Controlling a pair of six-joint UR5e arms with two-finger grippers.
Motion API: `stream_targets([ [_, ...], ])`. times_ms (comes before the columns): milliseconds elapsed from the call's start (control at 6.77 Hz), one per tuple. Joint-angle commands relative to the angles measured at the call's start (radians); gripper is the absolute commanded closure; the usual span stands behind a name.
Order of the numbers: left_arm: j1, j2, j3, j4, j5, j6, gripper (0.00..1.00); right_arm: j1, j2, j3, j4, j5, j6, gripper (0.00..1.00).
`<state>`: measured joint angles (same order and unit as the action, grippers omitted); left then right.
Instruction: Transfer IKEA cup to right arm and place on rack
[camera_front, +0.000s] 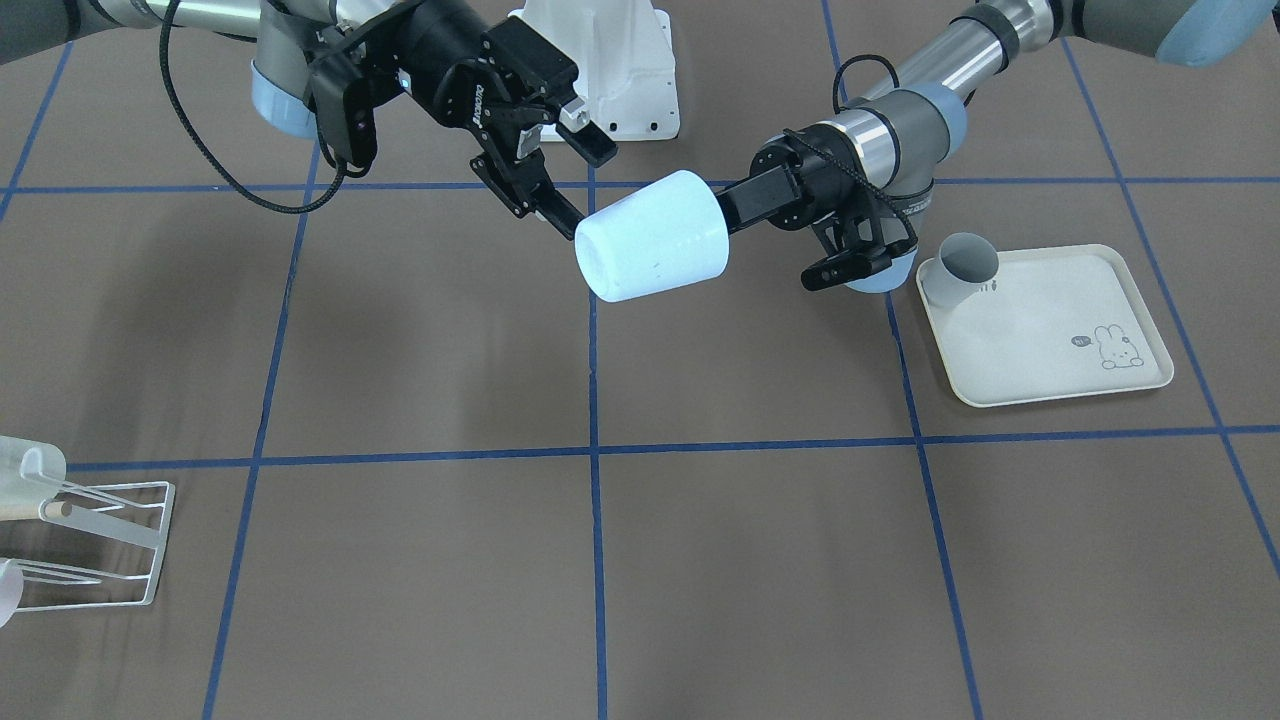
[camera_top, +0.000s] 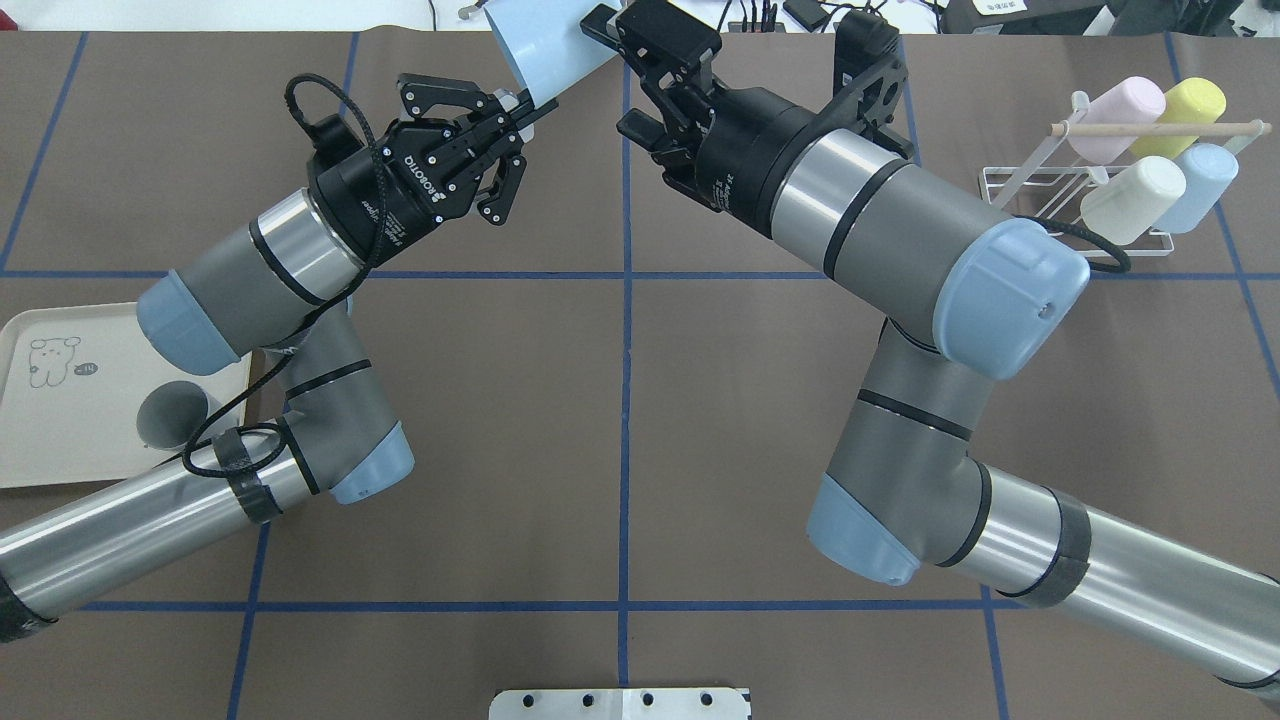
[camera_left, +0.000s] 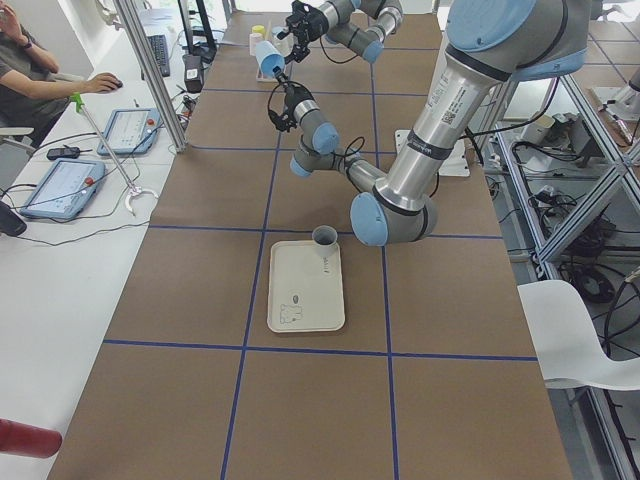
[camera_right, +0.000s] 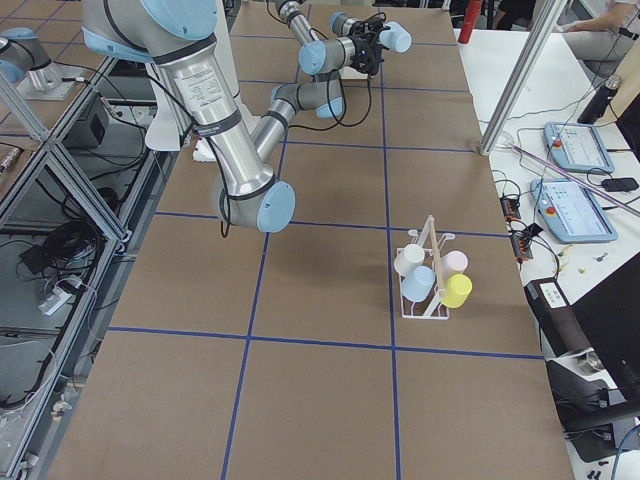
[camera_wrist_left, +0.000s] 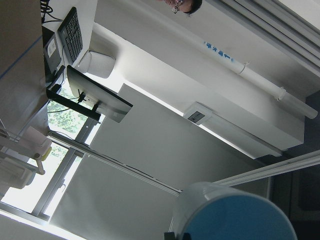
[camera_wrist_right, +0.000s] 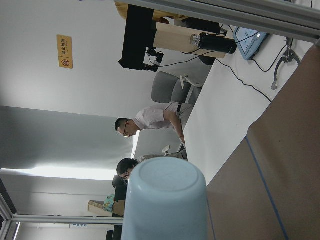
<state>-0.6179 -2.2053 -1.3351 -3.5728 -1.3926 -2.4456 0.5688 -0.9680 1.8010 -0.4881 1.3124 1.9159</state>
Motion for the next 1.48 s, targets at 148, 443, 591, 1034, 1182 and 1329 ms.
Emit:
stream_targets([
  [148, 0.018, -0.002, -0.004, -0.004, 0.001, -0.001, 1.0, 0.002, 0.0, -0.002, -0.001, -0.007, 0.0, 0.0],
  [443, 0.036, -0.004, -0.006, -0.004, 0.001, 0.007, 1.0, 0.002, 0.0, -0.006, 0.0, -0.008, 0.0, 0.0],
  [591, 0.049, -0.004, -0.018, -0.004, 0.001, 0.008, 1.0, 0.002, 0.0, -0.006, 0.0, -0.013, 0.0, 0.0],
  [1034, 0.073, -0.004, -0.038, -0.001, 0.004, 0.011, 1.0, 0.002, 0.0, -0.008, 0.0, -0.013, 0.002, 0.0],
  [1182, 0.075, -0.004, -0.038, 0.0, 0.004, 0.011, 1.0, 0.002, 0.0, -0.008, 0.0, -0.013, 0.002, 0.0],
  [1329, 0.075, -0.005, -0.039, 0.0, 0.004, 0.011, 1.0, 0.002, 0.0, -0.008, 0.0, -0.013, 0.002, 0.01],
])
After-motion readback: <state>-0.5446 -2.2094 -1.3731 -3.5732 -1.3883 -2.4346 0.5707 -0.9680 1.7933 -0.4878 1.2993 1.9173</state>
